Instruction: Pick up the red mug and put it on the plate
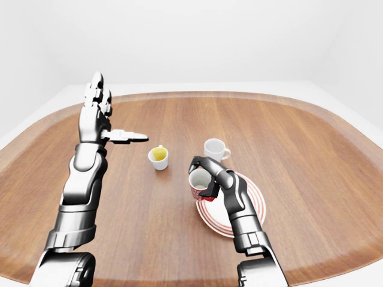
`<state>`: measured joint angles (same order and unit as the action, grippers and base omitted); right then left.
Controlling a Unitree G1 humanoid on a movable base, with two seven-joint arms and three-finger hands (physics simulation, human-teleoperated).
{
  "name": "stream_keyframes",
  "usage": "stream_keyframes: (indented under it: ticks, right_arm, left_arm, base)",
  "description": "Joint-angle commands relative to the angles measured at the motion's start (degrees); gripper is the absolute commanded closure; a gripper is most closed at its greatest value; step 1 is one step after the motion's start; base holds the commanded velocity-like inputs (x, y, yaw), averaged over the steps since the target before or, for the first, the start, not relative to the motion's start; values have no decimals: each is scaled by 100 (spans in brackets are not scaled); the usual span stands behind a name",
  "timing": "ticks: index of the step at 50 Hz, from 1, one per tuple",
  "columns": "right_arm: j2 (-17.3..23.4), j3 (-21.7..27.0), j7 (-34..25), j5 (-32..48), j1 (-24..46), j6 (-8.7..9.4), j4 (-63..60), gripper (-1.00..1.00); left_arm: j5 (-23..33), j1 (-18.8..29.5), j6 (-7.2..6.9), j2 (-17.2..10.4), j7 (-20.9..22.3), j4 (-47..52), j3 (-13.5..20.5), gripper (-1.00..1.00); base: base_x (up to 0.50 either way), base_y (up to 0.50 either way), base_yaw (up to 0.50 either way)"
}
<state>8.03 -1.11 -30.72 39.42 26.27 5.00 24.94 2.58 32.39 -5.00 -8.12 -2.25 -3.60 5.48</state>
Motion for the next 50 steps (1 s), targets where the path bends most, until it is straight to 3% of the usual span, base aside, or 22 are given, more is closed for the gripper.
stream_keyframes:
  ticks: [1, 50]
  right_arm:
    - [229, 184, -12, -31, -85, 0, -45, 100]
    - [874, 495, 828, -663, 435, 0, 1838, 100]
  left_arm:
    - [9, -5, 0, 14, -6, 14, -11, -100]
    - [22, -7, 0, 12, -5, -54, -2, -100]
  base:
    - [0, 0, 0]
    - [0, 0, 0]
